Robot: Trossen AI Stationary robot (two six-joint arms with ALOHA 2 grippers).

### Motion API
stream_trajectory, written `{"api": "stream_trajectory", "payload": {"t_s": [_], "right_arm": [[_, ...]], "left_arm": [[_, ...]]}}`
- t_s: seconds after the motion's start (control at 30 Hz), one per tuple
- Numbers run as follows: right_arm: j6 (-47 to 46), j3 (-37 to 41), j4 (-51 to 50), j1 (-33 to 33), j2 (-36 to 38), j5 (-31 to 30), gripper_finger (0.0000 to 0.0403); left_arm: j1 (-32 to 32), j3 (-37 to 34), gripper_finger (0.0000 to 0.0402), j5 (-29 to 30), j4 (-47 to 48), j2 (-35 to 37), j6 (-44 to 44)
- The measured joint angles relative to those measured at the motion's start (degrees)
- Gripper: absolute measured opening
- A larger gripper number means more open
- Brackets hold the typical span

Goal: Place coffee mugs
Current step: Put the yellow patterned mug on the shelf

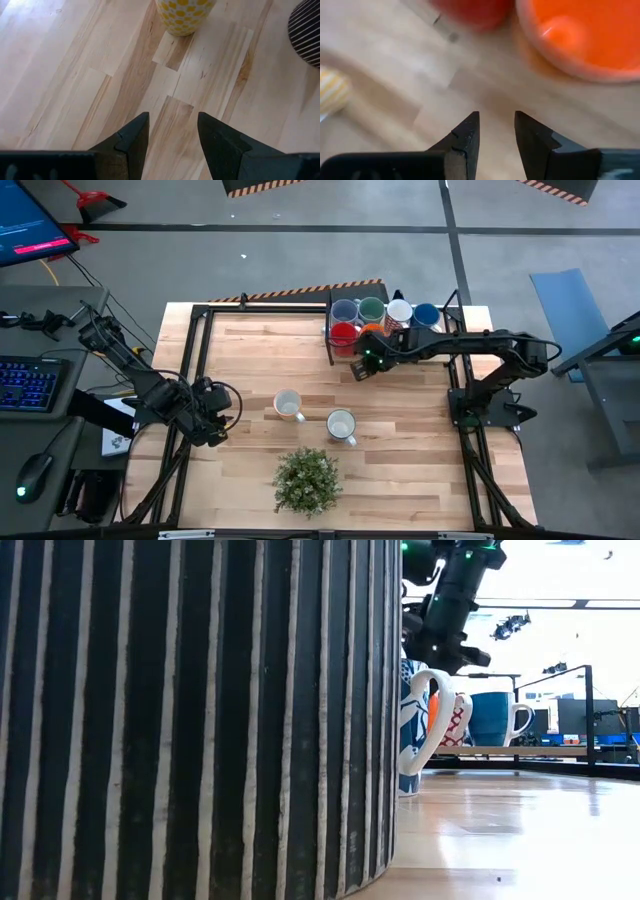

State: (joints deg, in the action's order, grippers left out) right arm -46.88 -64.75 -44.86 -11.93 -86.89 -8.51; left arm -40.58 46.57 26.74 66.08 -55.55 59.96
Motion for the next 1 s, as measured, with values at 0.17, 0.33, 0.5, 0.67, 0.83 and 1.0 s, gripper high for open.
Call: {"api": "stream_trajectory", "payload": {"t_s": [0.17, 0.33, 0.5, 0.67, 0.83, 1.0], "right_arm": [[-1.4, 0.0, -1.7, 1.7, 0.0, 11.0, 0.0103], [-3.6, 0.0, -11.3, 6.1, 0.0, 14.7, 0.0103], [-10.6, 0.0, -27.1, 12.7, 0.0, 11.8, 0.0103], [-18.8, 0.0, -33.8, 21.0, 0.0, 9.6, 0.0103], [-29.2, 0.0, -33.7, 29.6, 0.0, 4.6, 0.0103], [-40.5, 0.0, -32.7, 36.9, 0.0, 0.9, 0.0103]], "left_arm": [[0.0, 0.0, 0.0159, 0.0, 0.0, 0.0, 0.0], [0.1, 0.0, 0.0159, 3.5, -0.5, 0.0, 0.0], [1.9, 0.0, 0.0159, 15.3, -8.9, 0.0, -7.1], [10.9, 0.0, 0.0158, 6.0, -24.2, -0.6, -29.1], [24.6, 0.0, 0.0158, -6.0, -27.3, -3.0, -41.8], [36.0, 0.0, 0.0158, -15.8, -27.5, -6.4, -49.2]]}}
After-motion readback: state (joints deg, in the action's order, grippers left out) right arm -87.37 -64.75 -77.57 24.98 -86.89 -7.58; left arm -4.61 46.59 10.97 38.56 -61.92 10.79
